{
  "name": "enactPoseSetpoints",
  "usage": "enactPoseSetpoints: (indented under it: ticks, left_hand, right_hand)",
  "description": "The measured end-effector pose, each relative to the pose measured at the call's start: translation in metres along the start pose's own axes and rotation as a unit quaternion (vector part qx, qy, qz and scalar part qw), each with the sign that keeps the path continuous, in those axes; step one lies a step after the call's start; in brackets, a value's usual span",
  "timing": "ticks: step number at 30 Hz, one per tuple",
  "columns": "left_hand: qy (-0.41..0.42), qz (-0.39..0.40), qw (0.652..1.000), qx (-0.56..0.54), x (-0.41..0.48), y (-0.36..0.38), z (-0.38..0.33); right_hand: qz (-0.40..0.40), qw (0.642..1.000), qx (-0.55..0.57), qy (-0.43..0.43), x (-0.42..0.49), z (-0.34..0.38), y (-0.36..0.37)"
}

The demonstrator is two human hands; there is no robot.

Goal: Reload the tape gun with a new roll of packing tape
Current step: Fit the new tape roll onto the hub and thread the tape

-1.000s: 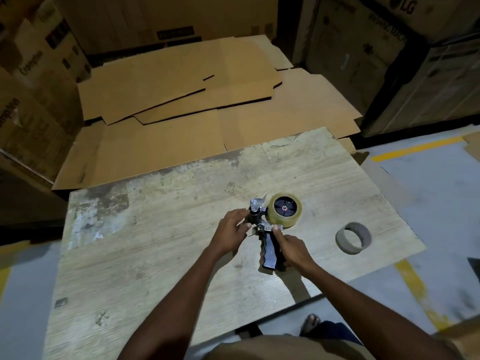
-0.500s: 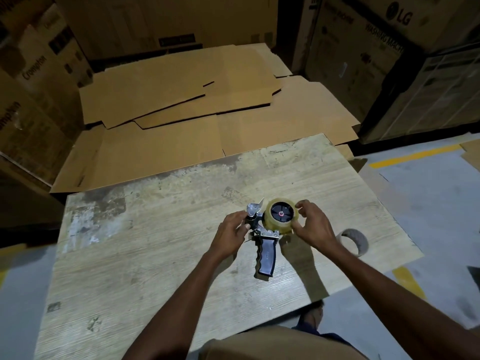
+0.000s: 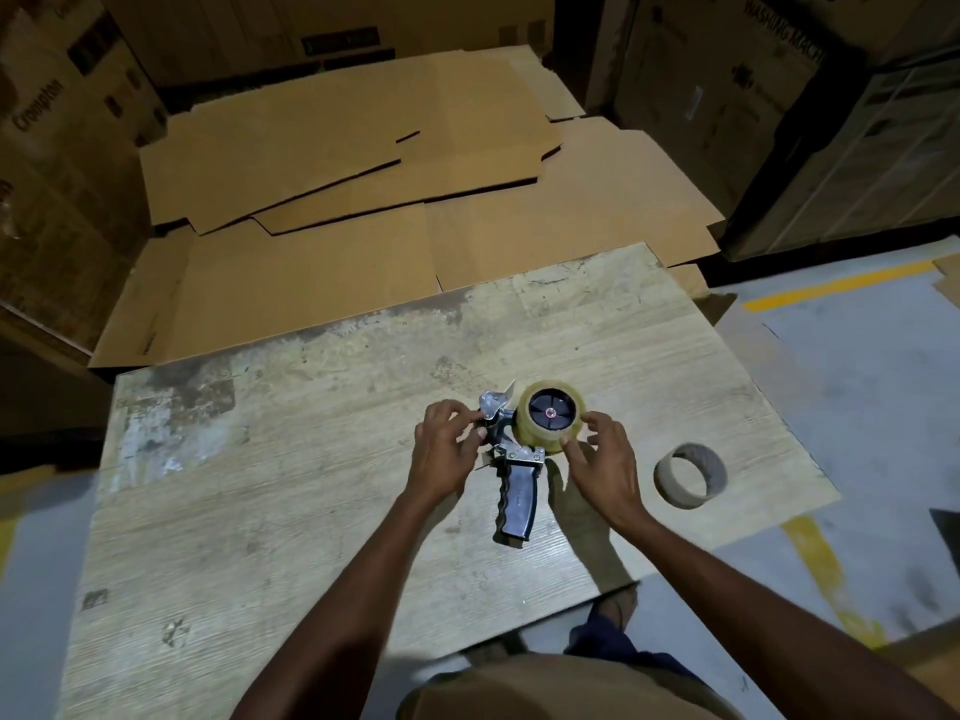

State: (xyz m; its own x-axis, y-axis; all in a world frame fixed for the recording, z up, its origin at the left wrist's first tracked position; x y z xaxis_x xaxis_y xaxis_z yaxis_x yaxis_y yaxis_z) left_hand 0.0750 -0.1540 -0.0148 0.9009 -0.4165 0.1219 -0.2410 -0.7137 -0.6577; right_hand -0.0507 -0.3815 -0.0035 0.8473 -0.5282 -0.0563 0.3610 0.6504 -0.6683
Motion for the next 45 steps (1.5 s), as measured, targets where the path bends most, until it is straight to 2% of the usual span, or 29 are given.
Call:
enactPoseSetpoints:
  ticks: [3,5,7,9,12,15,21,27,33,45]
  left_hand:
    - [0.031,0.022,0.998,0.047,0.016,-0.002,-0.012]
    - [0.053,0.063,0.995,0.061,0.029,0.001,-0.023]
    - [0.063,0.1,0.99,0.071,0.041,0.005,-0.028]
    - [0.066,0.129,0.986,0.079,0.05,0.009,-0.03]
    - [0.062,0.168,0.979,0.094,0.056,0.015,-0.029]
    - [0.058,0.187,0.976,0.099,0.057,0.018,-0.025]
    - [0.066,0.182,0.976,0.096,0.052,0.017,-0.024]
    - [0.08,0.157,0.975,0.139,0.051,0.027,-0.029]
    - [0.087,0.193,0.954,0.212,0.057,0.049,-0.032]
    - [0.102,0.125,0.968,0.191,0.056,0.058,-0.049]
  right_hand:
    - [-0.002,1.0,-0.017,-0.025,-0.011,0.001,0.005]
    - [0.001,1.0,0.007,0.024,-0.021,-0.003,0.01]
    - [0.033,0.989,0.071,0.125,-0.035,-0.008,0.023]
    - [0.088,0.961,0.128,0.227,-0.05,-0.012,0.045]
    - [0.162,0.927,0.15,0.303,-0.059,-0.016,0.077]
    - [0.182,0.862,0.288,0.375,-0.061,-0.024,0.106]
    - [0.163,0.824,0.383,0.385,-0.066,-0.006,0.109]
    - [0.125,0.86,0.327,0.372,-0.062,-0.002,0.077]
    - [0.11,0.909,0.231,0.33,-0.057,0.002,0.051]
    - [0.138,0.92,0.206,0.304,-0.048,0.008,0.031]
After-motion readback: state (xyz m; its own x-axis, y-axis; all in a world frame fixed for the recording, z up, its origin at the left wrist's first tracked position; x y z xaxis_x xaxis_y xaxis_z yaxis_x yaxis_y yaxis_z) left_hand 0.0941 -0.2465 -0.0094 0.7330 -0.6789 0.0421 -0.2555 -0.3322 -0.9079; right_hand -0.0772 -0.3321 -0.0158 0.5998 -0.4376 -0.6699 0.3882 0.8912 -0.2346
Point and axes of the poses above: each hand's wrist, its own x-axis towards the middle knuckle, its own y-axis out of the palm, z = x × y, the point moved 8 cm from there along x, towards the middle knuckle
